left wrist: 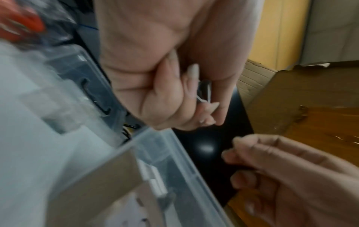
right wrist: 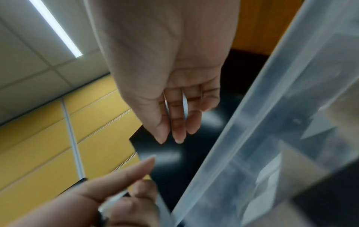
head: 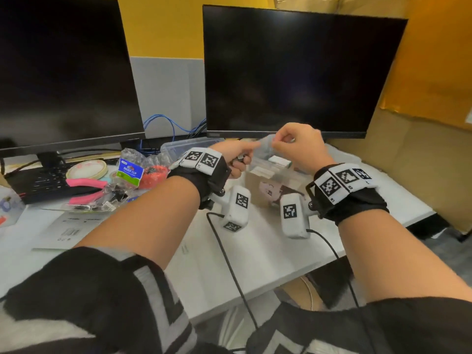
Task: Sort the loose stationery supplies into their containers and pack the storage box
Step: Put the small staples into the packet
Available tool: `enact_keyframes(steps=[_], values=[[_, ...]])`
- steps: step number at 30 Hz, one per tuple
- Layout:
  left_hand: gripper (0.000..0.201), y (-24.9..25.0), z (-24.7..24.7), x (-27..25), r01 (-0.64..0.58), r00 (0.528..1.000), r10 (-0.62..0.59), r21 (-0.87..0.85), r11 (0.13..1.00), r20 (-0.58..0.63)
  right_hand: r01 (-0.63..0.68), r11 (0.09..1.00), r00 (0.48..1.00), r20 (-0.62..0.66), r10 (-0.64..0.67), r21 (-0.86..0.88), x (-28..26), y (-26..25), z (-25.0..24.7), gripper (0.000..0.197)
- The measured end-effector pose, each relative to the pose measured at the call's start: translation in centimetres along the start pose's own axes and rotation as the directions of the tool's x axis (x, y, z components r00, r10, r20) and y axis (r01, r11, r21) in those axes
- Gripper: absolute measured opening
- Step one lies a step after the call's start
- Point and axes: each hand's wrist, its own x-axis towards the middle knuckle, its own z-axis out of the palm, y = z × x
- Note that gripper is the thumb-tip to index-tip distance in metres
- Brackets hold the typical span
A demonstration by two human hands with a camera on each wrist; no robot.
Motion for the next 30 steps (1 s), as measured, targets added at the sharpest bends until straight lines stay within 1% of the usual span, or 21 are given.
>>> enact_keyframes(steps=[2, 4, 5, 6, 7, 8, 9, 10, 12, 13, 14, 15, 17, 18, 19, 20, 22, 24, 27, 29, 30], values=[[0.035, 1.6, 2.1, 0.7, -0.051, 0.999, 0.051, 0.083, 0.995, 0.003, -0.090, 0.991, 0.996, -0.033, 0.087, -0.095, -0.1, 2.1, -1.3, 0.005], [0.037, 2.7, 4.5, 1.8, -0.097, 0.995, 0.098, 0.232, 0.968, 0.008, -0.173, 0.963, 0.985, -0.024, 0.172, -0.208, -0.4, 4.3, -2.2, 0.005], [0.039, 2.9, 5.5, 2.5, -0.123, 0.992, 0.128, 0.337, 0.933, 0.010, -0.199, 0.945, 0.979, -0.014, 0.202, -0.260, -0.7, 5.2, -2.3, 0.006], [0.041, 3.2, 6.7, 3.4, -0.149, 0.987, 0.162, 0.469, 0.870, 0.014, -0.223, 0.929, 0.973, -0.009, 0.230, -0.297, -1.0, 5.8, -2.5, 0.009], [0.042, 3.4, 7.6, 4.1, -0.162, 0.981, 0.194, 0.615, 0.772, 0.015, -0.233, 0.917, 0.969, -0.001, 0.246, -0.324, -1.3, 6.2, -2.5, 0.012], [0.043, 3.5, 8.4, 4.7, -0.170, 0.972, 0.233, 0.740, 0.651, 0.019, -0.233, 0.906, 0.967, 0.017, 0.255, -0.353, -1.4, 6.4, -2.5, 0.014], [0.043, 3.8, 9.1, 5.2, -0.179, 0.961, 0.277, 0.827, 0.532, 0.030, -0.229, 0.891, 0.962, 0.046, 0.268, -0.393, -1.4, 6.4, -2.5, 0.017], [0.043, 3.9, 9.7, 5.8, -0.188, 0.951, 0.305, 0.883, 0.430, 0.054, -0.226, 0.871, 0.953, 0.088, 0.291, -0.437, -1.3, 6.4, -2.3, 0.018], [0.042, 4.0, 10.7, 7.0, -0.179, 0.948, 0.305, 0.942, 0.283, 0.089, -0.226, 0.828, 0.923, 0.158, 0.350, -0.514, -1.0, 6.5, -2.1, 0.020], [0.038, 3.7, 10.8, 7.7, -0.162, 0.954, 0.284, 0.962, 0.218, 0.097, -0.231, 0.810, 0.911, 0.173, 0.375, -0.539, -0.9, 6.5, -1.9, 0.021], [0.032, 3.3, 10.9, 8.3, -0.142, 0.966, 0.236, 0.981, 0.130, 0.108, -0.231, 0.797, 0.902, 0.184, 0.390, -0.558, -0.8, 6.5, -1.9, 0.021], [0.028, 2.8, 11.0, 9.4, -0.112, 0.976, 0.189, 0.993, 0.032, 0.104, -0.228, 0.788, 0.898, 0.190, 0.397, -0.572, -0.7, 6.7, -1.8, 0.021], [0.026, 2.0, 10.8, 11.7, -0.044, 0.992, 0.111, 0.985, -0.164, 0.063, -0.212, 0.784, 0.898, 0.201, 0.392, -0.584, -0.6, 6.8, -1.7, 0.022], [0.024, 1.5, 10.8, 13.0, -0.034, 0.995, 0.085, 0.977, -0.210, 0.053, -0.206, 0.783, 0.898, 0.204, 0.389, -0.587, -0.6, 6.9, -1.7, 0.022], [0.023, 1.0, 10.9, 14.7, -0.040, 0.997, 0.057, 0.972, -0.232, 0.055, -0.202, 0.782, 0.899, 0.205, 0.387, -0.590, -0.5, 6.9, -1.7, 0.022], [0.023, 0.8, 10.9, 15.7, -0.043, 0.998, 0.023, 0.960, -0.276, 0.051, -0.202, 0.779, 0.898, 0.206, 0.389, -0.593, -0.5, 6.9, -1.7, 0.022], [0.023, 0.9, 11.1, 16.0, -0.049, 0.999, 0.001, 0.940, -0.339, 0.052, -0.197, 0.775, 0.894, 0.213, 0.393, -0.601, -0.4, 7.0, -1.6, 0.023], [0.021, 1.1, 11.0, 15.2, -0.076, 0.996, 0.011, 0.927, -0.368, 0.086, -0.193, 0.774, 0.893, 0.218, 0.393, -0.603, -0.4, 7.0, -1.6, 0.023], [0.017, 1.8, 11.1, 11.8, -0.080, 0.992, 0.059, 0.919, -0.386, 0.111, -0.200, 0.774, 0.894, 0.211, 0.395, -0.601, -0.3, 7.1, -1.5, 0.024], [0.014, 1.9, 11.1, 10.8, -0.100, 0.989, 0.060, 0.902, -0.419, 0.138, -0.207, 0.770, 0.891, 0.209, 0.403, -0.604, -0.3, 7.0, -1.4, 0.023], [0.012, 1.8, 11.2, 10.5, -0.107, 0.988, 0.053, 0.901, -0.420, 0.142, -0.206, 0.766, 0.889, 0.210, 0.406, -0.609, -0.4, 7.0, -1.4, 0.022]])
